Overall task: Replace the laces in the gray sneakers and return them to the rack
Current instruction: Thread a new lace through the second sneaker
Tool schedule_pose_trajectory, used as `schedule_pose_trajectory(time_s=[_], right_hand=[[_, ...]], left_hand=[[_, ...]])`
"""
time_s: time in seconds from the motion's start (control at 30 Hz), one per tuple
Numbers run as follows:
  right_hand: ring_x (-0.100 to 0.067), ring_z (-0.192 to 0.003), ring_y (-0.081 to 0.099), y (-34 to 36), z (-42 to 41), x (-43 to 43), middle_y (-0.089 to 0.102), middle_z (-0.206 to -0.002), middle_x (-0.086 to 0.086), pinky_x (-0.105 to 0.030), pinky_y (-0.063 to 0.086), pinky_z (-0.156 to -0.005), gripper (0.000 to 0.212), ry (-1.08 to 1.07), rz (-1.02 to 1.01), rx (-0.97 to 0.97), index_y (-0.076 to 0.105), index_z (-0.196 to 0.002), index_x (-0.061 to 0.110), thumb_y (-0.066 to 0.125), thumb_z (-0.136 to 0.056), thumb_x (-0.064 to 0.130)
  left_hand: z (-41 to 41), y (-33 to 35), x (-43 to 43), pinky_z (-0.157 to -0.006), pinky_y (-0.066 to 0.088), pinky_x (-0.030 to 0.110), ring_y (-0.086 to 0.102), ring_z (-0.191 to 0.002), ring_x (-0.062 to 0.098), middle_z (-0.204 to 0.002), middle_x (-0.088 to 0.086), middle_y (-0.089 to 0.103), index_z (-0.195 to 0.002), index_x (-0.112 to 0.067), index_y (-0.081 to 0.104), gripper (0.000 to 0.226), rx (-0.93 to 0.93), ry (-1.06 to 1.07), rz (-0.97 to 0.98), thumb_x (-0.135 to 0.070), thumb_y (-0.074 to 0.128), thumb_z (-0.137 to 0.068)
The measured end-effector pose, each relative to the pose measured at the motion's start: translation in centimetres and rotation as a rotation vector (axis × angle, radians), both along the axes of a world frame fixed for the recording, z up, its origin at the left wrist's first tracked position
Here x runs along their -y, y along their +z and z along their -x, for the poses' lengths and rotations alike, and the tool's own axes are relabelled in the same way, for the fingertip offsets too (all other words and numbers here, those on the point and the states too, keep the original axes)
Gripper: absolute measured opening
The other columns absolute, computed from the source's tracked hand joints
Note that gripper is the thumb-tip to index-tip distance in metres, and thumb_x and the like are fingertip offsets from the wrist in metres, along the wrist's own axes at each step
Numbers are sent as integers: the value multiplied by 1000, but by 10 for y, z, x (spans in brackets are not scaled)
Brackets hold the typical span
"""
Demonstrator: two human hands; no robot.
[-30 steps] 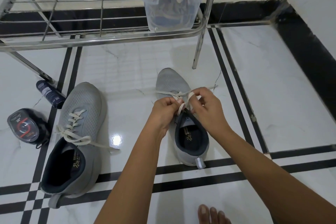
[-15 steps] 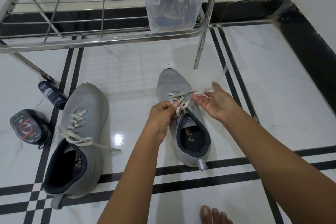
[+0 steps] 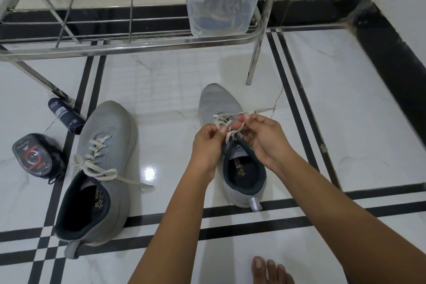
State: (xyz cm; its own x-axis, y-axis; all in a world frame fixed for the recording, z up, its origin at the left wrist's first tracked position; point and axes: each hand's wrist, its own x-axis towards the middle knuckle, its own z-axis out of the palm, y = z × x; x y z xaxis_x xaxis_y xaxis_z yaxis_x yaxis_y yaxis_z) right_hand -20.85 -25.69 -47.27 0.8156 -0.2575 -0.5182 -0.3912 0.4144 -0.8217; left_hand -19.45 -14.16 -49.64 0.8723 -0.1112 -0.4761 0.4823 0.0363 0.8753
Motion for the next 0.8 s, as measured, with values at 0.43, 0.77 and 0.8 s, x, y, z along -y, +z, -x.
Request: schedule_pose_trajectory(time_s=[0.43,0.77,0.8], right_hand=[[-14,-54,46,-14,1,-2,41,-55,-3,-26,46,-60,22,-283,-121,-92,59,-79,5,47,-97,8],[-13,-62,55,18,1,0,58,-67,-2,-26,50,-60,15,108,248,-28,64,-87,10,55,-94,21],[-14,-65,56,23,0,-1,60,-69,-1,-26,50,-61,16,132,273,-11,64,-88,10,55,-94,22]], left_hand=[[2,-17,-5,-70,45,21,49,-66,12,-69,3,54,-74,-10,53,24,-11,197,100,-7,45,-97],[-9,8,-11,-56,46,17,57,-57,4,-61,-8,62,-78,-12,59,14,95,9,40,-14,57,-92],[-9,13,-10,-54,46,15,56,-54,1,-57,-12,61,-77,-13,59,14,127,-16,16,-14,58,-91]])
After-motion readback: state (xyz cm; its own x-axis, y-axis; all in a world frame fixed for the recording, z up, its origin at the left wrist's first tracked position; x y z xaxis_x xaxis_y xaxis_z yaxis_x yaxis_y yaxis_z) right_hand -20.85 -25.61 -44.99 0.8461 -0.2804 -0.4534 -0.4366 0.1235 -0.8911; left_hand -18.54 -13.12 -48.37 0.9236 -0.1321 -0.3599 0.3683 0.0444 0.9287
